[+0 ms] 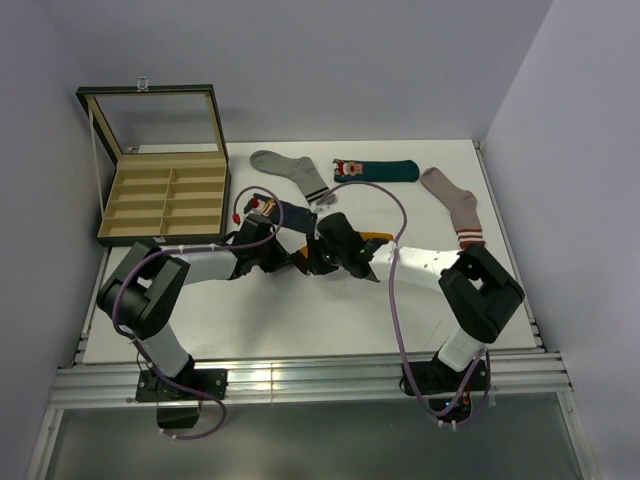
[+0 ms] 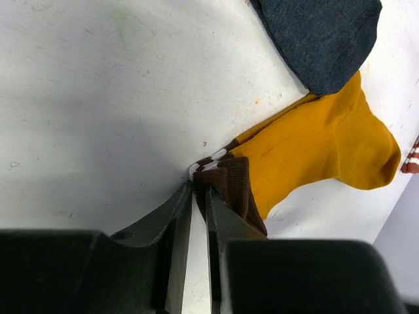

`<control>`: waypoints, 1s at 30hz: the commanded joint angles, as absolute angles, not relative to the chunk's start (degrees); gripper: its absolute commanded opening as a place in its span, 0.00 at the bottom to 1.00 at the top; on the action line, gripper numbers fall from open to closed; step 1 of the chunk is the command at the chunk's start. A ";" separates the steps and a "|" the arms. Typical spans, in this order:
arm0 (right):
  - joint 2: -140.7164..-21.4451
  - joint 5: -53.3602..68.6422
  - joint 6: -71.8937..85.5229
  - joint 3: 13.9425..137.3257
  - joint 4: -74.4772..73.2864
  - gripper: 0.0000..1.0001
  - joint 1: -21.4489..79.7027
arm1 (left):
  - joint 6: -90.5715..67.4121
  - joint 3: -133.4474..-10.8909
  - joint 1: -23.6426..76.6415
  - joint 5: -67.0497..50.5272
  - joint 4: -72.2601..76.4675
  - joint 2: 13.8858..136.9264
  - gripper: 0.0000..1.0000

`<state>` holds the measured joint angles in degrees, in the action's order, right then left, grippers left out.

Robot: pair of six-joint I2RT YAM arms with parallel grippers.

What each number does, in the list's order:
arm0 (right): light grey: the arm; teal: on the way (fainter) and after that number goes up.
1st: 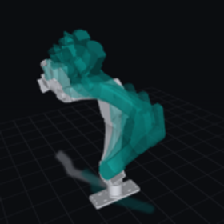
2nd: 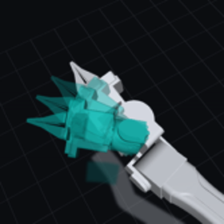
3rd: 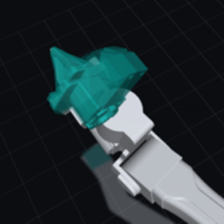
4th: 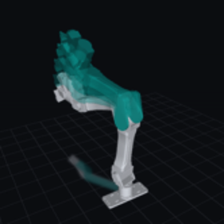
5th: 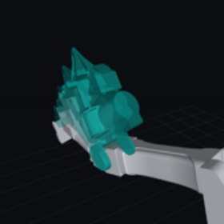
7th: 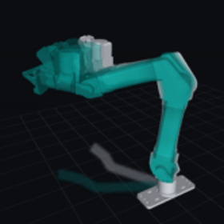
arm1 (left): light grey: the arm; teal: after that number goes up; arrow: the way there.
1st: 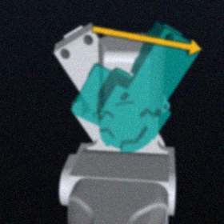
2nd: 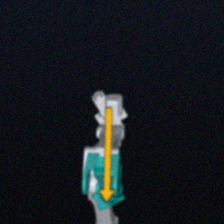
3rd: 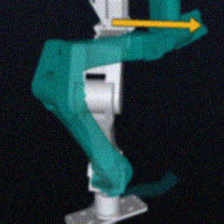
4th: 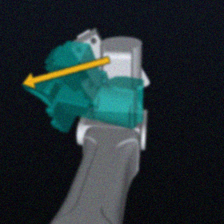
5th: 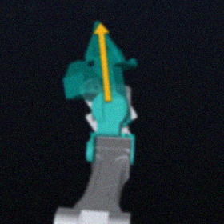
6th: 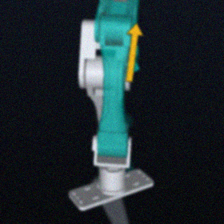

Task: Roll the socks
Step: Roll the sock at the center of the board.

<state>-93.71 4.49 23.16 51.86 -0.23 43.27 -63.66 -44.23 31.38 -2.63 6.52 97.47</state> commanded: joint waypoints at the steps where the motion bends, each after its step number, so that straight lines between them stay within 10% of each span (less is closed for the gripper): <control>1: -92.54 -4.49 18.72 54.23 -0.26 0.26 46.49 | -61.17 -44.82 31.73 1.67 1.67 97.21 0.20; 30: -93.18 -0.17 20.31 51.07 4.74 0.23 44.81 | -58.54 -47.28 32.43 2.81 0.62 97.21 0.19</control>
<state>-98.24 0.91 23.70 51.90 2.81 42.48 -60.71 -46.00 32.23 -0.08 3.73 97.32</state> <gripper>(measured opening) 0.202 0.197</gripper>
